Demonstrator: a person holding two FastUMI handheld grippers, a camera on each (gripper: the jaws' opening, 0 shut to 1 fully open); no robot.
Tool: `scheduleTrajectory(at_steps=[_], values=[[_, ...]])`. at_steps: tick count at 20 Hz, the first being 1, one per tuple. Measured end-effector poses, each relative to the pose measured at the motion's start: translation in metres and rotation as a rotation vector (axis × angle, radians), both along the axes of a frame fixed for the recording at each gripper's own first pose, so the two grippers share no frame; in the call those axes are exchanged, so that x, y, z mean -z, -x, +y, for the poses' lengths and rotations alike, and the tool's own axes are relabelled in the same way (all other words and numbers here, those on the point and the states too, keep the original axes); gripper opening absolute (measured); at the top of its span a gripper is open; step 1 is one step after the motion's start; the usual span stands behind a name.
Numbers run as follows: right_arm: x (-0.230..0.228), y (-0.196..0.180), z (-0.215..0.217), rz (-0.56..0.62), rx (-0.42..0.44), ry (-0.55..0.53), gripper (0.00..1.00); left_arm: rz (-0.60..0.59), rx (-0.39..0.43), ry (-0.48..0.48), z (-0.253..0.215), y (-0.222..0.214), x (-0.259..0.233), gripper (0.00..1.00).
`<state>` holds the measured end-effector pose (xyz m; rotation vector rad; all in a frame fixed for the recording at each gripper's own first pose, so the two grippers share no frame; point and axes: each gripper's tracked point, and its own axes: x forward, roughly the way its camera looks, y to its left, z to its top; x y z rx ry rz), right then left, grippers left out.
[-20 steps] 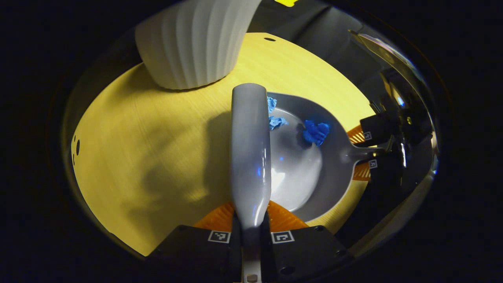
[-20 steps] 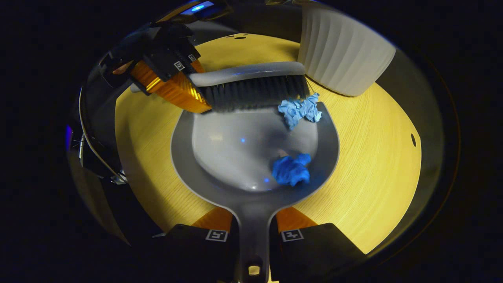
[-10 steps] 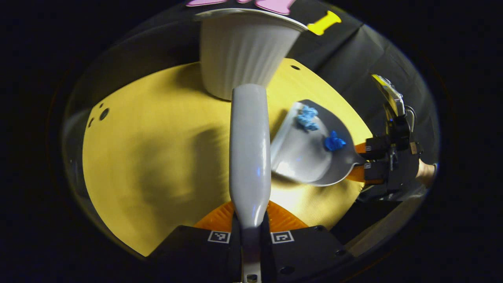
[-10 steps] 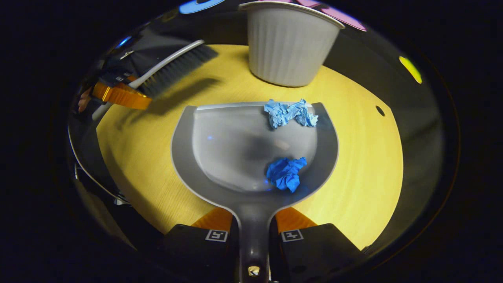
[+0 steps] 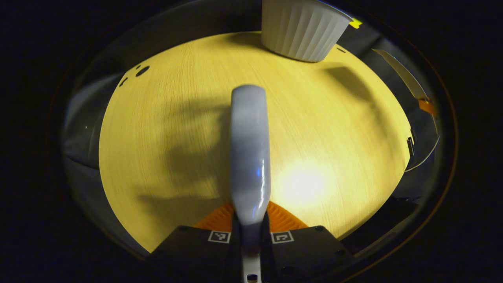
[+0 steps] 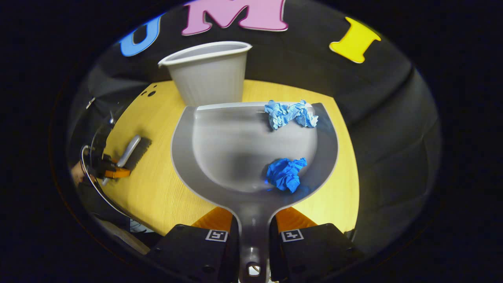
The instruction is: Pick up the small broom and dustpan from the desktop, sweep the trash into the dustpan with the broom, and then empty the trash into the garbage bin.
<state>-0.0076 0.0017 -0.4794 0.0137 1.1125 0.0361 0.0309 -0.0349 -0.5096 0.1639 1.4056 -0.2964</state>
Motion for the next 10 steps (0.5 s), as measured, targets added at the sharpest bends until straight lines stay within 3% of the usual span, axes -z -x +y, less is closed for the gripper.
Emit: scheduleTrajectory(at_steps=[4,10], values=[[0.011,-0.005,0.005,-0.080,0.039,0.051,0.34,0.052,0.039,0.000,0.000,0.000,0.003,0.24],[-0.005,-0.014,0.010,-0.167,0.064,0.080,0.34,0.110,-0.073,0.130,-0.005,0.005,0.001,0.23]])
